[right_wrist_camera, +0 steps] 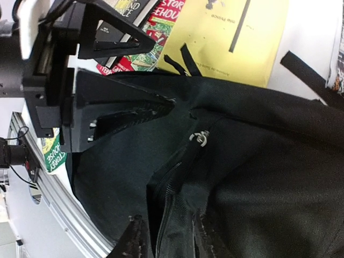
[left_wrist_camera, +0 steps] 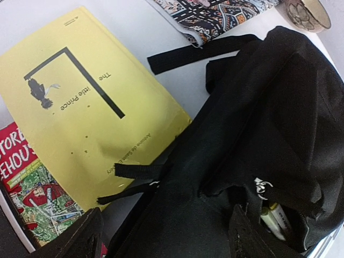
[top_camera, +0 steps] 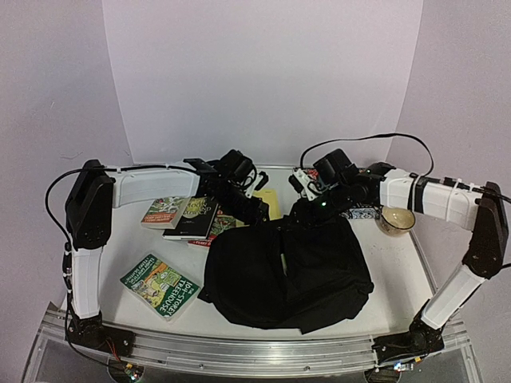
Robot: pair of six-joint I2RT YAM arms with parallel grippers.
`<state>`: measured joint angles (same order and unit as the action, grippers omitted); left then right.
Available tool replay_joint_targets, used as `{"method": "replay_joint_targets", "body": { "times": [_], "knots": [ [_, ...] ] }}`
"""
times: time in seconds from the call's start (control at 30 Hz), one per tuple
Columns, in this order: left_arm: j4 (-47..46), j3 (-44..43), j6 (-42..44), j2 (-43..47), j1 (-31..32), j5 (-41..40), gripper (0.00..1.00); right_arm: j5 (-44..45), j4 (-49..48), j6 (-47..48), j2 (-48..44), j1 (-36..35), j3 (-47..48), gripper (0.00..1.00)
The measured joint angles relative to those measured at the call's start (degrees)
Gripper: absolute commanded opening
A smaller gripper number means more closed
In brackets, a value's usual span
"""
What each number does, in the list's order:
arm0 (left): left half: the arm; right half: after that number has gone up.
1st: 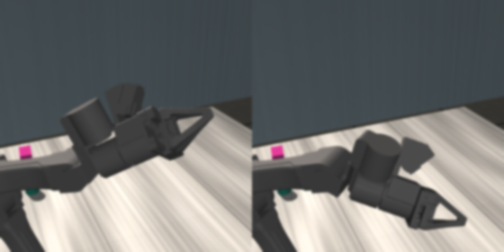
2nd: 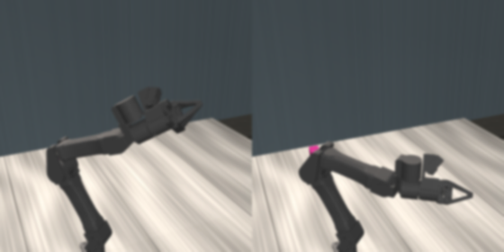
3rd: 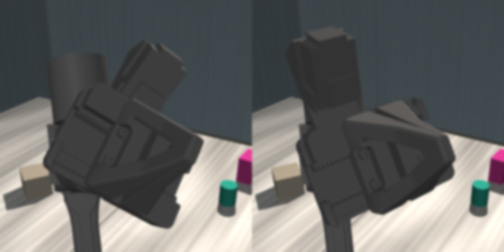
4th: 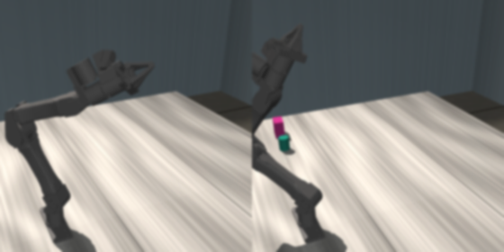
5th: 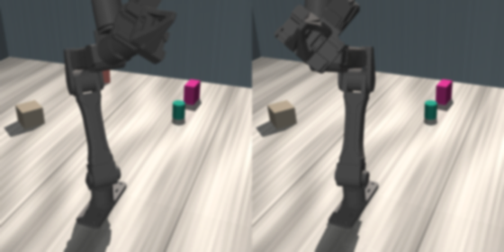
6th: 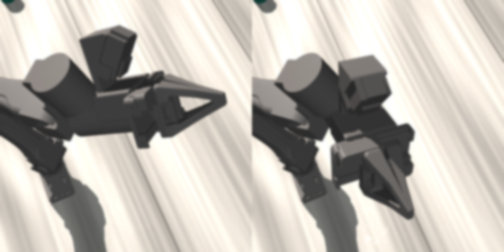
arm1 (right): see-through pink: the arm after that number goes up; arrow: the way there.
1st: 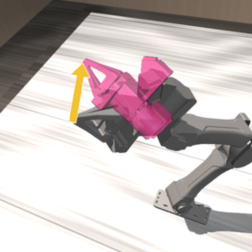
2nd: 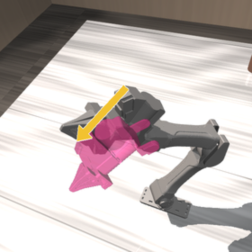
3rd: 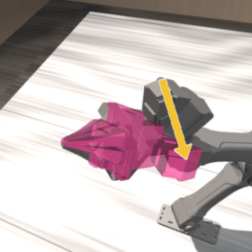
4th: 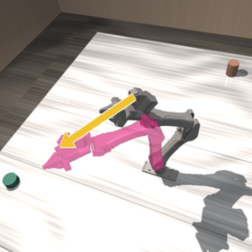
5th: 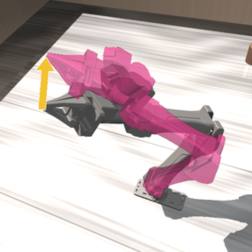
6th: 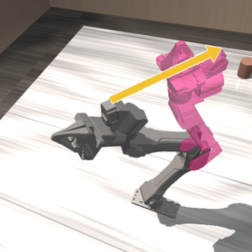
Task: Pack the student bag
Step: Pick up the lower front pocket of the student bag.
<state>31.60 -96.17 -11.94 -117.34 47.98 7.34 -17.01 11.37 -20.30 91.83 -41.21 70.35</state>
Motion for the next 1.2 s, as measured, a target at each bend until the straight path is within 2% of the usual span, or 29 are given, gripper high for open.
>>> {"method": "replay_joint_targets", "body": {
  "times": [0.27, 0.4, 0.57, 0.83, 1.0, 1.2],
  "knots": [
    [0.4, 5.0, -0.9, 1.6, -1.6, -0.5, 0.82, 8.6, 9.8, 14.9, 8.2, -4.7, 14.2, 0.56],
    [0.8, 8.7, -2.0, 3.7, -1.7, -1.1, 0.82, 13.3, 13.7, 22.9, 8.7, -5.4, 14.8, 0.62],
    [1.3, 11.6, -3.4, 7.1, -1.7, -1.6, 0.82, 16.4, 15.7, 32.0, 8.4, -5.1, 14.1, 0.63],
    [1.2, 13.3, -4.8, 9.0, -1.7, -1.7, 0.82, 18.7, 12.6, 44.2, 6.9, -5.0, 8.8, 0.58],
    [0.7, 14.5, -5.6, 9.5, -1.7, -1.7, 0.81, 18.7, 7.8, 47.8, 7.0, -5.0, 6.5, 0.56],
    [0.2, 17.0, -6.4, 10.0, -1.7, -1.8, 0.81, 18.8, 2.9, 50.1, 7.7, -5.0, 6.3, 0.48]
  ]
}}
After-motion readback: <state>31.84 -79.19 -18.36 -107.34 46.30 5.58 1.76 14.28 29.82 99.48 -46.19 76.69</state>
